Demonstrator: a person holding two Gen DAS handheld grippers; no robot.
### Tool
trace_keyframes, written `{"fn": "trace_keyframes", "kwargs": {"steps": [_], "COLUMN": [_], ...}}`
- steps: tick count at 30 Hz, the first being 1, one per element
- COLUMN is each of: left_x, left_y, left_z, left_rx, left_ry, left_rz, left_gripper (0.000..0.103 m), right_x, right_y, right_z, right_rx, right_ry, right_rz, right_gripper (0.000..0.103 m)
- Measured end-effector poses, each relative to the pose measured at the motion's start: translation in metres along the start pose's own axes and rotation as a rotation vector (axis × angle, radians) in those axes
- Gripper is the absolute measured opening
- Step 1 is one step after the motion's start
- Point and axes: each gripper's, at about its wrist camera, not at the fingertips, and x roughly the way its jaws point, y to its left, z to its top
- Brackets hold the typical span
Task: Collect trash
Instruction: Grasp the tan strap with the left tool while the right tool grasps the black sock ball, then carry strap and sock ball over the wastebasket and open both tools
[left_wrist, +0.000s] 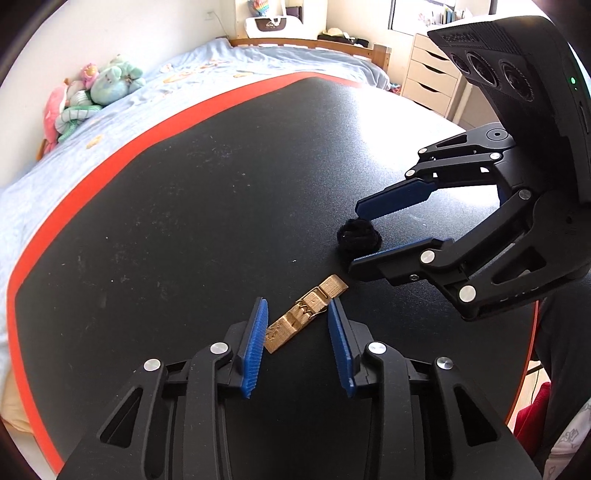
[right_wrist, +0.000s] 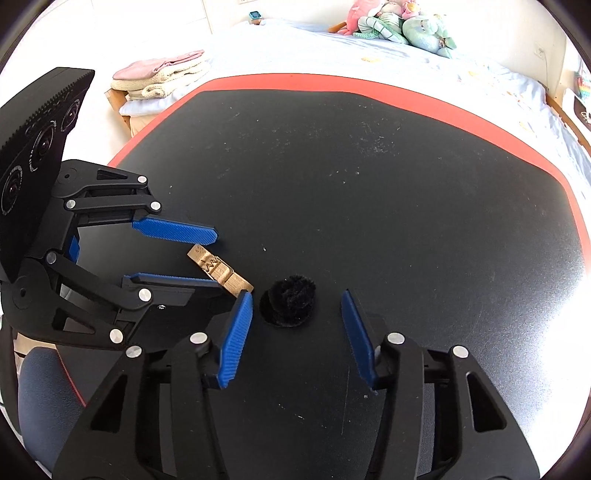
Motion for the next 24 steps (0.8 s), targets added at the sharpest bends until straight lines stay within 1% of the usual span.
{"fn": "trace_keyframes", "kwargs": {"steps": [2,3,5,6,7,15,19,24], "left_x": [0.000,0.000,-0.001,-0.001,-0.002,-0.016,-0.036,-0.065], "left_y": [-0.001,-0.002,-0.003,-0.003,-0.002,-0.008,-0.019,-0.041], "left_z": [0.000,0.000,-0.001,-0.001,-0.002,-0.007,-0.007,-0.013], "left_rx": [-0.003,-0.006,-0.020,-0.031,-0.043,-0.137,-0.169,-0.196], "left_ry": [0.004,0.005,0.008,0.010,0.012,-0.013,-0.031,-0.058], "left_rz": [-0.004,-0.004,-0.007,-0.006,-0.005,0.009,0.012,0.022], "left_gripper": [0.025,0.024,0.020,0.014,0.013,0.013,0.013,0.013], "right_x": [-0.001,-0.002,-0.002,-0.003,-0.003,-0.023,-0.041,-0.076], "right_y": [0.000,0.001,0.000,0.000,0.001,0.003,0.010,0.017], "right_z": [-0.002,-0.002,-0.004,-0.004,-0.005,-0.009,-0.012,-0.032], "right_rx": [-0.004,-0.004,0.002,0.005,0.008,0.032,0.044,0.062], "right_ry": [-0.001,-0.001,-0.003,-0.005,-0.007,-0.037,-0.060,-0.089], "right_rz": [0.000,0.000,0.003,0.003,0.003,-0.014,-0.026,-0.038], "right_gripper": [0.034,0.032,0.024,0.023,0.022,0.020,0.020,0.020]}}
